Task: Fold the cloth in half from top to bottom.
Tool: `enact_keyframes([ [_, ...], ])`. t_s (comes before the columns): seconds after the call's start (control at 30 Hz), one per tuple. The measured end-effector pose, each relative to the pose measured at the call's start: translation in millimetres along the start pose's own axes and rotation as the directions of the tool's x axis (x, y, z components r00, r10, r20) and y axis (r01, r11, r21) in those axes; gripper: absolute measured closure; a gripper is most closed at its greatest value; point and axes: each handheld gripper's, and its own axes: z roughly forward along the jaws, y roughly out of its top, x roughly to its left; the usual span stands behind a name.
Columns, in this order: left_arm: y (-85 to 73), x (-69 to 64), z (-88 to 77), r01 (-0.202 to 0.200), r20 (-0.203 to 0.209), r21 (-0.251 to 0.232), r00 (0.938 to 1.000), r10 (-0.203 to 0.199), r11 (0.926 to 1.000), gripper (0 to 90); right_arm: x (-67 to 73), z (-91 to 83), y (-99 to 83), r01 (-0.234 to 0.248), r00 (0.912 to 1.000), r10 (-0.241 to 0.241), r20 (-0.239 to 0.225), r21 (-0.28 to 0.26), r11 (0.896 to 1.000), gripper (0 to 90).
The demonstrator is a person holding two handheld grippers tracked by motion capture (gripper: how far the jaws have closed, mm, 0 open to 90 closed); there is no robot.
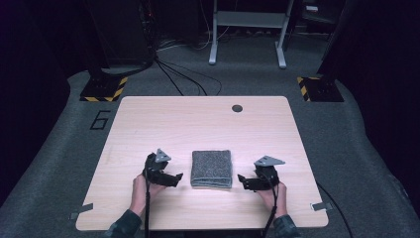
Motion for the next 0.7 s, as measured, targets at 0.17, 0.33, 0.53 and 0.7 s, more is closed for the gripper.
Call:
enact_keyframes([
  [0.17,-19.7,22.0,-12.1,0.03,-0.055,0.038,0.9981,-0.028,0.9988,3.3,-25.3,-19.7,-18.3,-0.047,0.9957,0.047,0.08,0.003,0.999,10.7],
  [0.33,-53.9,46.9,-25.3,0.139,-0.114,0.007,0.984,-0.137,0.9903,2.5,-58.7,-44.3,-50.2,-0.131,0.9747,0.126,0.184,0.012,0.991,7.9],
  [0.53,-72.1,57.0,-26.9,0.181,-0.144,0.004,0.9733,-0.179,0.9834,1.4,-73.6,-52.4,-66.1,-0.176,0.9585,0.168,0.231,0.018,0.984,5.3],
  [0.7,-79.5,56.6,-25.9,0.173,-0.158,-0.038,0.9714,-0.177,0.9841,0.1,-72.6,-49.5,-65.1,-0.148,0.9525,0.129,0.276,0.05,0.988,2.9],
])
